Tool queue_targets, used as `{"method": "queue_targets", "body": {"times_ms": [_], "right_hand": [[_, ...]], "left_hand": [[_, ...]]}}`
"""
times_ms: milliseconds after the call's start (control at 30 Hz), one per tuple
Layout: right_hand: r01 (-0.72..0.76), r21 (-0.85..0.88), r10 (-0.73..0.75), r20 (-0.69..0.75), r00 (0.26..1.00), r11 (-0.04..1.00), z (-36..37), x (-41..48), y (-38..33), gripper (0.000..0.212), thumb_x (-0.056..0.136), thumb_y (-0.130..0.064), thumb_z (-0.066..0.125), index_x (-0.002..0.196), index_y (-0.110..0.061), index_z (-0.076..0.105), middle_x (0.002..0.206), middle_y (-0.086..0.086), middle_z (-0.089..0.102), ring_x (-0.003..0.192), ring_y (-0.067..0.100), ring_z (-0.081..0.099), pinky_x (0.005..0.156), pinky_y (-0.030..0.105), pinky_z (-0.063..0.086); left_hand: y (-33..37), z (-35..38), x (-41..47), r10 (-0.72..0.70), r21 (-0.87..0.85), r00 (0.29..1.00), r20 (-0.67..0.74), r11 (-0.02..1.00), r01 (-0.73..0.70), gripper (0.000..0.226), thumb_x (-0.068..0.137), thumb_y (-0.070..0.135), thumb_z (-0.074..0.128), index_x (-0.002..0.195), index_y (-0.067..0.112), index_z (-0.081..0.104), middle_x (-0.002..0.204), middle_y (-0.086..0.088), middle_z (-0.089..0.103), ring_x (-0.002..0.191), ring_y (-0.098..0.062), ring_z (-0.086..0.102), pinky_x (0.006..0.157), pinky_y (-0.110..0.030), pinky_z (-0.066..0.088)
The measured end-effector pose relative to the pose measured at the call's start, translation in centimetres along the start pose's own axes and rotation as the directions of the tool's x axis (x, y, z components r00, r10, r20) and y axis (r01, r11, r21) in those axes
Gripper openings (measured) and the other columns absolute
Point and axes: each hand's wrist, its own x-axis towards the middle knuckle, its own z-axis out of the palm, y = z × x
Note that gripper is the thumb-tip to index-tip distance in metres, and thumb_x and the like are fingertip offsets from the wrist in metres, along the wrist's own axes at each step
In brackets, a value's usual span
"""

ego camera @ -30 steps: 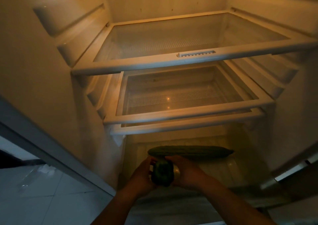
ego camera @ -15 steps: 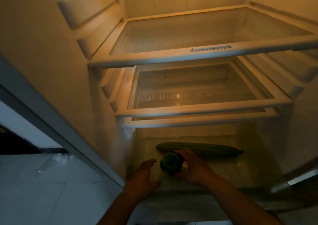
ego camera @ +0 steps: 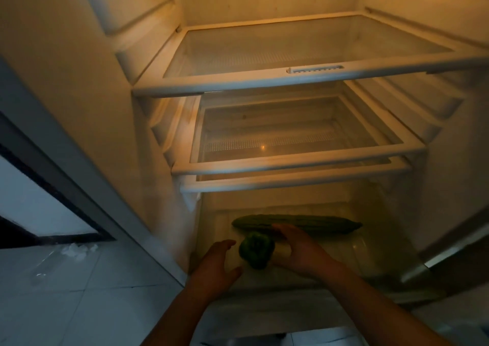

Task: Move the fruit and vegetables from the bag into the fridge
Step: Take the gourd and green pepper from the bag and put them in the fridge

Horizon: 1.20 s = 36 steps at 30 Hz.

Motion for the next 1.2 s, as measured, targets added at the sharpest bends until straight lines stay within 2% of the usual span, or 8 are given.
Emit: {"method": "queue_targets", "body": {"times_ms": [67,167,267,333,633,733,1033,1200], "right_hand": [[-0.033,-0.055,0.032,-0.023,0.999,0.998,-0.2,-0.8,-0.1,0.081,0.073,-0.041,0.075,0.14,-0.022,0.033,0.147,0.0,0.034,0.134,0.015,0.033,0.102,0.017,0.026],[-0.066,-0.036,0.064,-0.06,0.996,0.997,-0.5,-2.8,-0.9,0.077,0.074,-0.041,0.075,0.138,-0.025,0.036,0.144,-0.001,0.038,0.129,0.015,0.038,0.098,0.018,0.03],[-0.144,0.027,0.146,-0.143,0.979,0.989,0.0,-5.2,-2.1,0.071,0.075,-0.043,0.073,0.135,-0.025,0.04,0.136,-0.003,0.046,0.12,0.013,0.045,0.091,0.018,0.034],[-0.175,0.056,0.182,-0.186,0.965,0.983,0.7,-6.7,-3.2,0.066,0.076,-0.045,0.071,0.132,-0.026,0.043,0.131,-0.003,0.05,0.114,0.01,0.047,0.087,0.019,0.036],[-0.176,0.01,0.168,-0.345,0.923,0.984,3.7,-14.1,-9.0,0.053,0.085,-0.044,0.059,0.133,-0.026,0.043,0.137,-0.009,0.044,0.126,0.005,0.038,0.099,0.012,0.025],[-0.241,0.006,0.226,-0.368,0.902,0.971,4.6,-17.2,-10.4,0.055,0.085,-0.047,0.058,0.134,-0.03,0.041,0.138,-0.013,0.04,0.125,0.0,0.035,0.097,0.009,0.022],[-0.405,0.042,0.386,-0.41,0.827,0.913,6.9,-26.0,-10.7,0.052,0.082,-0.051,0.061,0.129,-0.034,0.045,0.132,-0.014,0.047,0.119,0.002,0.043,0.096,0.015,0.032],[-0.483,0.087,0.471,-0.421,0.775,0.871,8.3,-32.3,-9.3,0.056,0.082,-0.049,0.062,0.132,-0.03,0.045,0.136,-0.01,0.046,0.123,0.006,0.043,0.098,0.015,0.031]], "left_hand": [[0.1,-0.2,0.0,0.022,-0.036,1.0,-0.017,0.999,-0.023,0.06,0.085,0.029,0.065,0.137,0.024,0.036,0.14,0.002,0.041,0.12,-0.01,0.045,0.088,-0.014,0.037],[0.6,-0.9,-0.2,0.092,-0.082,0.995,-0.039,0.992,-0.095,0.055,0.085,0.025,0.065,0.135,0.021,0.041,0.137,-0.002,0.046,0.114,-0.009,0.048,0.085,-0.013,0.036],[0.9,-1.7,-1.2,0.193,-0.032,0.981,-0.033,0.98,-0.194,0.056,0.085,0.031,0.064,0.135,0.02,0.042,0.137,-0.001,0.046,0.119,-0.01,0.048,0.094,-0.018,0.039],[1.0,-2.3,-2.4,0.271,0.007,0.961,-0.045,0.962,-0.271,0.054,0.085,0.035,0.063,0.134,0.023,0.042,0.135,0.005,0.046,0.116,-0.003,0.046,0.09,-0.013,0.036],[0.9,-4.3,-7.2,0.472,-0.01,0.878,0.08,0.881,-0.473,0.046,0.088,0.037,0.057,0.132,0.027,0.044,0.131,0.012,0.043,0.12,-0.006,0.044,0.092,-0.02,0.037],[0.6,-4.3,-8.6,0.514,-0.038,0.853,0.09,0.858,-0.513,0.046,0.088,0.038,0.057,0.131,0.028,0.044,0.13,0.015,0.042,0.118,-0.004,0.044,0.093,-0.022,0.039],[2.2,-2.0,-12.5,0.62,0.036,0.769,0.156,0.774,-0.632,0.043,0.087,0.033,0.06,0.128,0.023,0.05,0.128,0.008,0.046,0.115,-0.006,0.043,0.094,-0.02,0.033],[4.2,1.1,-15.8,0.648,0.038,0.723,0.24,0.738,-0.674,0.04,0.086,0.031,0.061,0.124,0.024,0.052,0.12,0.011,0.046,0.108,-0.004,0.046,0.09,-0.02,0.035]]}}
